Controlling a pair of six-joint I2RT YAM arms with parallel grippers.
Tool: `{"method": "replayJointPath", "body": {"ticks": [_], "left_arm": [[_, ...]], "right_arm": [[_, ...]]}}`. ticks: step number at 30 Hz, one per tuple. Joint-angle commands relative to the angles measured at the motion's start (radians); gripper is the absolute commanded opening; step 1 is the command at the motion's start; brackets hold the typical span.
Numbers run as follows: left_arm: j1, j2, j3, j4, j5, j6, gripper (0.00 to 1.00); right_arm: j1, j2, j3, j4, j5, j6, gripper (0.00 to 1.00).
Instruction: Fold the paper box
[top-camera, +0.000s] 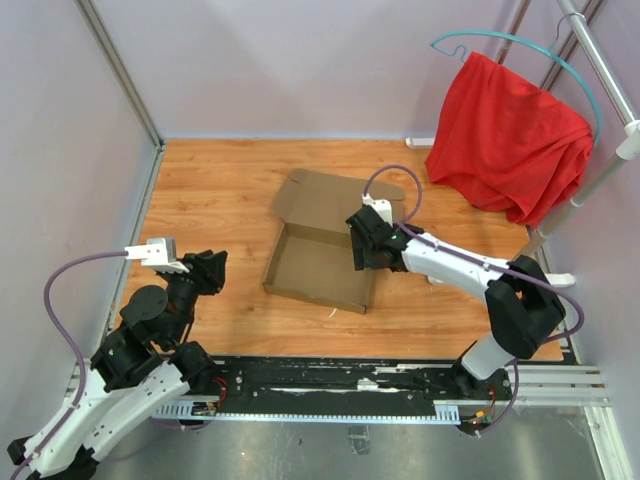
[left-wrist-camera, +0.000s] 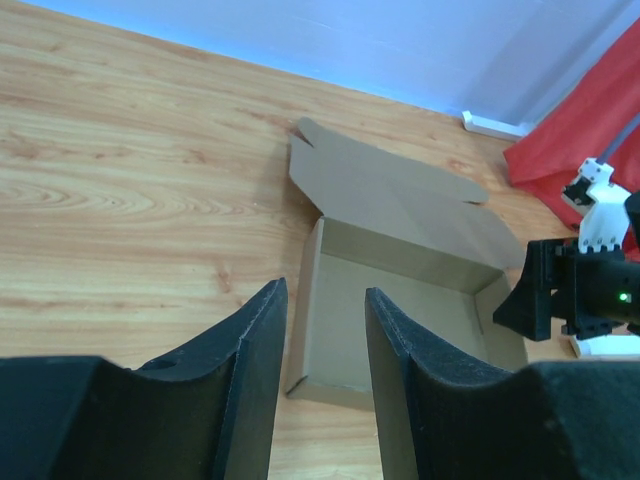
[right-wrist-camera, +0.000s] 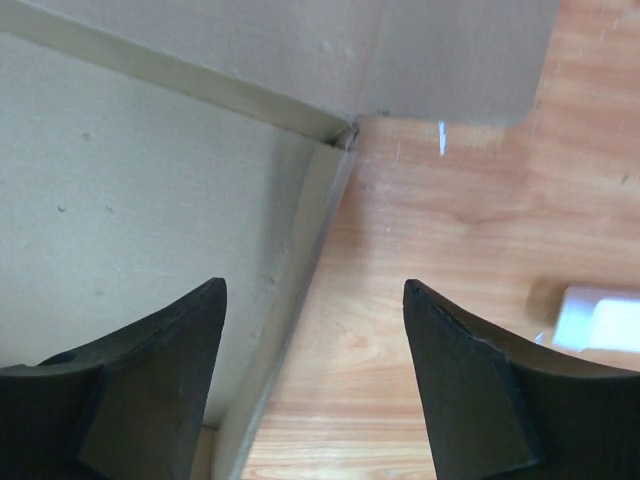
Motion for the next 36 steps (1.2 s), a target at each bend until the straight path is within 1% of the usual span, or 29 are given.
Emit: {"method": "replayJointPath", "body": {"ticks": [1,3,5,7,9,13,18,21,24,25,27,30,32,34,36], "left_arm": [[-0.005,0.009,-0.006,0.029,0.009,0.006,0.43],[-0.006,0.011,-0.007,0.028,0.008,0.005,0.43],[-0.006,0.012,-0.007,0.029,0.008,0.005,0.43],[-0.005,0.012,-0.006,0.026,0.007,0.003,0.43],[-0.005,0.011,-0.007,0.025,0.004,0.003,0.43],[-0.006,0.011,-0.005,0.025,0.005,0.003,0.43],[-0.006,0.01,-0.006,0.027,0.007,0.005,0.43],[-0.005,0.009,-0.005,0.028,0.009,0.007,0.43],[-0.006,0.006,-0.006,0.028,0.009,0.007,0.43],[-0.006,0.005,-0.006,0.028,0.009,0.007,0.43],[-0.005,0.003,-0.007,0.029,0.009,0.007,0.43],[-0.006,0.0,-0.006,0.028,0.01,0.008,0.43],[-0.006,0.0,-0.006,0.029,0.008,0.009,0.43],[-0.005,-0.001,-0.006,0.03,0.008,0.009,0.43],[-0.005,-0.001,-0.006,0.029,0.008,0.008,0.43]], "right_arm": [[-0.037,-0.061,0.026,0.05,-0.078,-0.301,0.75],[-0.071,-0.073,0.052,0.03,-0.121,-0.32,0.77],[-0.131,-0.078,0.08,0.009,-0.2,-0.284,0.77],[-0.18,-0.073,0.099,0.001,-0.286,-0.227,0.75],[-0.183,-0.055,0.122,-0.037,-0.309,-0.169,0.73],[-0.156,0.008,0.114,-0.103,-0.322,-0.087,0.69],[-0.049,0.031,0.025,-0.061,-0.288,-0.057,0.67],[0.009,0.062,0.021,-0.091,-0.232,-0.017,0.67],[0.026,0.096,0.022,-0.111,-0.194,0.014,0.66],[0.026,0.107,0.02,-0.109,-0.189,0.017,0.64],[0.026,0.123,0.021,-0.107,-0.174,0.012,0.54],[0.026,0.13,0.026,-0.1,-0.148,-0.008,0.3],[0.027,0.123,0.029,-0.089,-0.14,-0.032,0.16],[0.025,0.119,0.041,-0.084,-0.117,-0.059,0.09],[0.026,0.119,0.062,-0.081,-0.09,-0.091,0.07]]}}
